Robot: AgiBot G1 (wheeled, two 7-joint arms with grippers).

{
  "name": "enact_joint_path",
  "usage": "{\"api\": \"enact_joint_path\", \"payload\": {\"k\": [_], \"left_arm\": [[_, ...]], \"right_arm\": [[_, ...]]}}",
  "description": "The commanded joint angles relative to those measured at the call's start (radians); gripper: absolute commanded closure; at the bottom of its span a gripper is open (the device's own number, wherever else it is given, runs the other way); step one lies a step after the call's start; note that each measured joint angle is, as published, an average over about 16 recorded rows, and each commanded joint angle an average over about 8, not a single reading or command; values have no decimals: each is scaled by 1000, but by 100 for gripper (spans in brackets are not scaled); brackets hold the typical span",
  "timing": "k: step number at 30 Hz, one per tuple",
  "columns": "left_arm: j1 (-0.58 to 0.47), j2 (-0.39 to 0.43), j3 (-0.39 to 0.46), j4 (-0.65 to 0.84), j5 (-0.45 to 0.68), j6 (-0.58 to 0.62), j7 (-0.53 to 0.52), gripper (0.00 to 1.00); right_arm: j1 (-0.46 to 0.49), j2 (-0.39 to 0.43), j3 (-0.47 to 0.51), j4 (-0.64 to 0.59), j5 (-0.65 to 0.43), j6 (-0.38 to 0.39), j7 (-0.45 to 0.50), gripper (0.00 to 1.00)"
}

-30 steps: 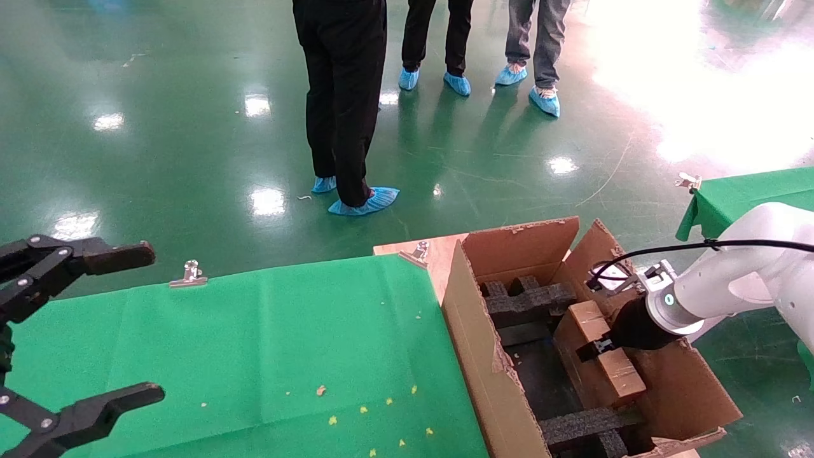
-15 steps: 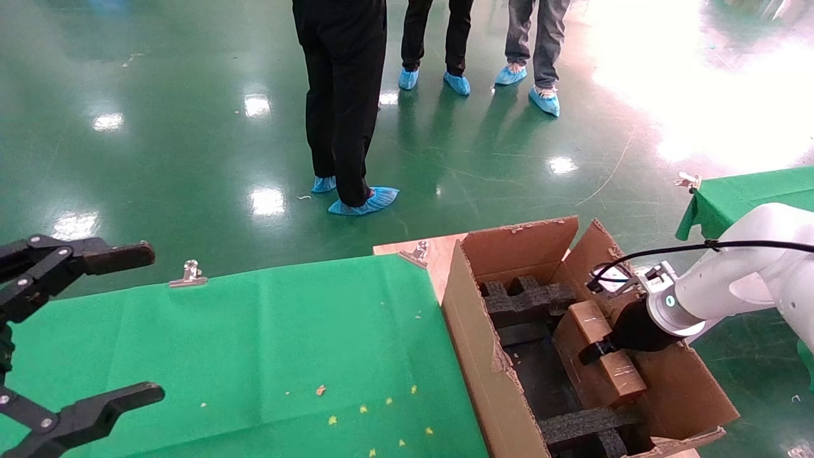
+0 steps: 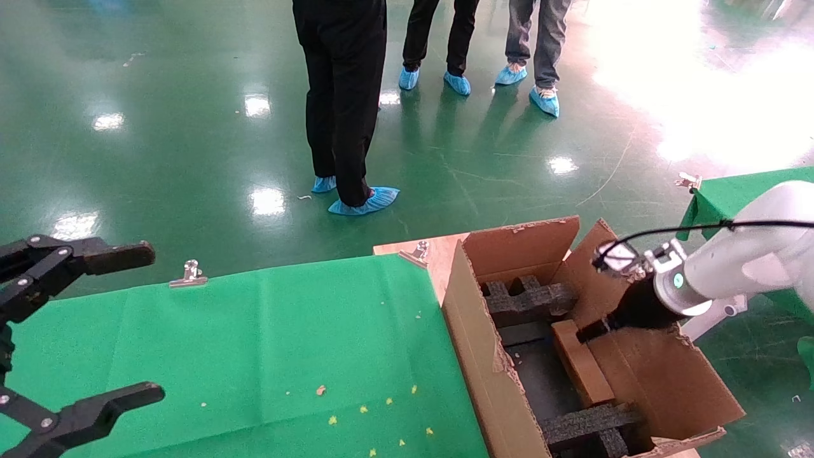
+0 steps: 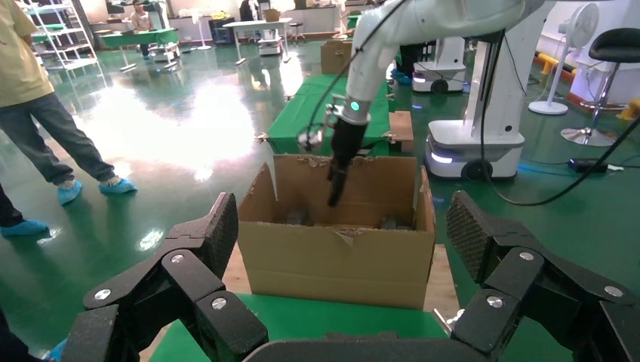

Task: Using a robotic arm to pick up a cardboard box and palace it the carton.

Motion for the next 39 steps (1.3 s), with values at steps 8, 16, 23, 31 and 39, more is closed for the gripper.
{"api": "enact_joint_path", "payload": {"k": [8, 16, 23, 31, 39], "left_arm": [[0, 0, 0, 0, 0, 0, 0, 0], [0, 0, 0, 0, 0, 0, 0, 0], [0, 0, 0, 0, 0, 0, 0, 0], [0, 0, 0, 0, -1, -1, 0, 0], [0, 0, 0, 0, -1, 0, 0, 0]], "right_arm": [[111, 47, 47, 140, 46, 23, -56, 0], [168, 153, 132, 415, 162, -6, -153, 0], [166, 224, 188, 603, 266, -52, -218, 0], [162, 240, 200, 647, 293, -67, -230, 0], [153, 231, 207, 626, 282, -66, -228, 0]]}}
